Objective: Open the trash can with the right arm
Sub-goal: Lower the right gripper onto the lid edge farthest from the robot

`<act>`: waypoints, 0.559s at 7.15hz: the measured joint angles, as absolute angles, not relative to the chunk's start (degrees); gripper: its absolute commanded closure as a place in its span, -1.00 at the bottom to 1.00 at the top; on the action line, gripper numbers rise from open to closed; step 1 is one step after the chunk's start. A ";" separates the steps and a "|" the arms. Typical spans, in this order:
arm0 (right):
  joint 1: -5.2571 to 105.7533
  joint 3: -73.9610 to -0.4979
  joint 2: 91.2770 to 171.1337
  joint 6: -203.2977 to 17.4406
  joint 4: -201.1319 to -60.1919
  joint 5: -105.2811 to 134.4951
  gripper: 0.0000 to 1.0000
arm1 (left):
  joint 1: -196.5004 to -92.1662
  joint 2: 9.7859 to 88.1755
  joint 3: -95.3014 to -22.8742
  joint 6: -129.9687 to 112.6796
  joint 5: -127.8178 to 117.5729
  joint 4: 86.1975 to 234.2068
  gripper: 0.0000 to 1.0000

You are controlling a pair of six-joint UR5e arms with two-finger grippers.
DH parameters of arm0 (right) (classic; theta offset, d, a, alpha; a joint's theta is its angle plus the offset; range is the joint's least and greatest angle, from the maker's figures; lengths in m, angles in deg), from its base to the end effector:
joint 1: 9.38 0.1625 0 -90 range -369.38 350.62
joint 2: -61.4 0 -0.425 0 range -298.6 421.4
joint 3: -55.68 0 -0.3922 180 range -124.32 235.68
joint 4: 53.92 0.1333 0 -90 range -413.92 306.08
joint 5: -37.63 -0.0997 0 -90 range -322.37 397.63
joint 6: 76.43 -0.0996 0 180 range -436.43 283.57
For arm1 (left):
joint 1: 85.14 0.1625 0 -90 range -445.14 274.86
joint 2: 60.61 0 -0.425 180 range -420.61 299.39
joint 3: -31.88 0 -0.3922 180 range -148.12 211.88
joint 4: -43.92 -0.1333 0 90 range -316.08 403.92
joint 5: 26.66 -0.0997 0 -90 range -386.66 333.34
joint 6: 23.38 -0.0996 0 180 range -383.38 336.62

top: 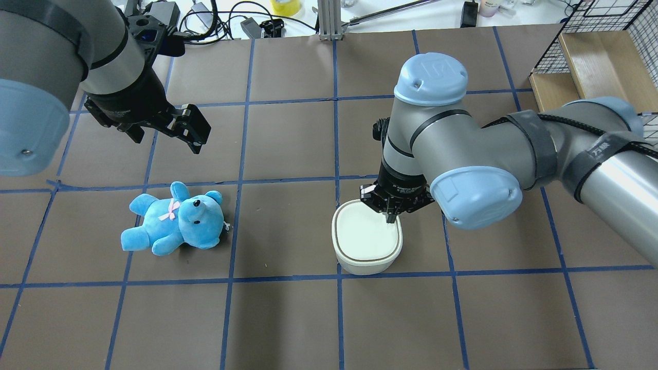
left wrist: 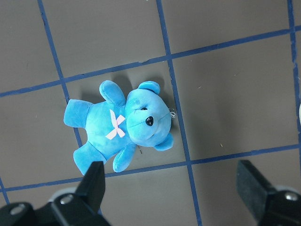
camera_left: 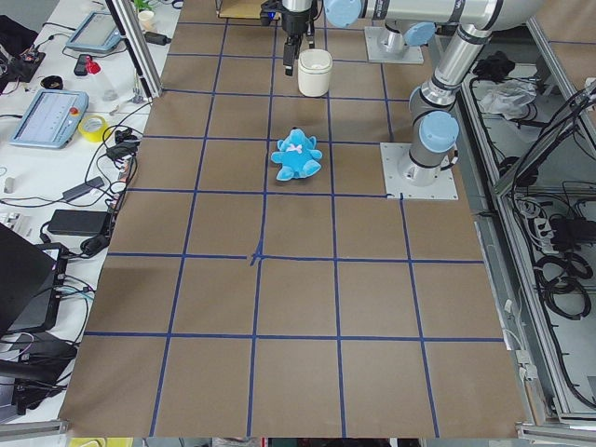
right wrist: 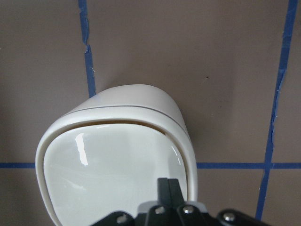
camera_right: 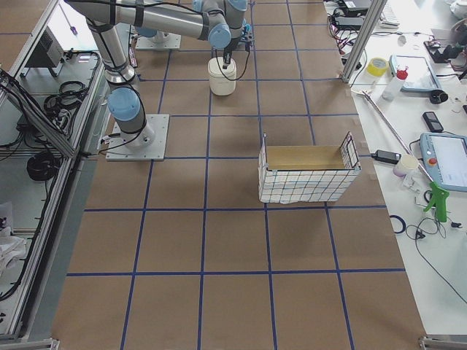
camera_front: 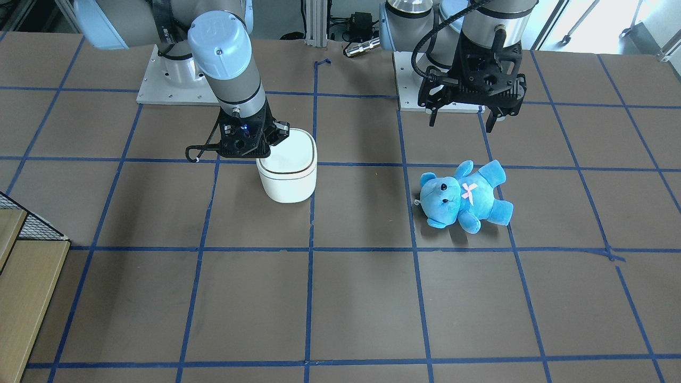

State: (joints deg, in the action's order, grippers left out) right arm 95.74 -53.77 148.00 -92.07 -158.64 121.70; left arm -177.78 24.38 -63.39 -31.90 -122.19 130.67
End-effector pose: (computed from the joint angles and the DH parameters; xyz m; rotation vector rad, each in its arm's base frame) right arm 0.2616 -0.4175 0.3223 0.0252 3.0692 0.2525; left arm -0.1447 -0.4536 0.4903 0.2919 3.0277 -0.0717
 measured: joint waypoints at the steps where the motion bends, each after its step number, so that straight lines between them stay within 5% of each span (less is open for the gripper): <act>1: 96.01 -54.08 147.68 -92.09 -158.95 121.67 1.00 | -177.77 24.38 -63.39 -31.90 -122.19 130.67 -1.00; 4: 96.24 -54.26 146.99 -92.12 -159.16 121.65 1.00 | -177.78 24.38 -63.39 -31.90 -122.19 130.67 -1.00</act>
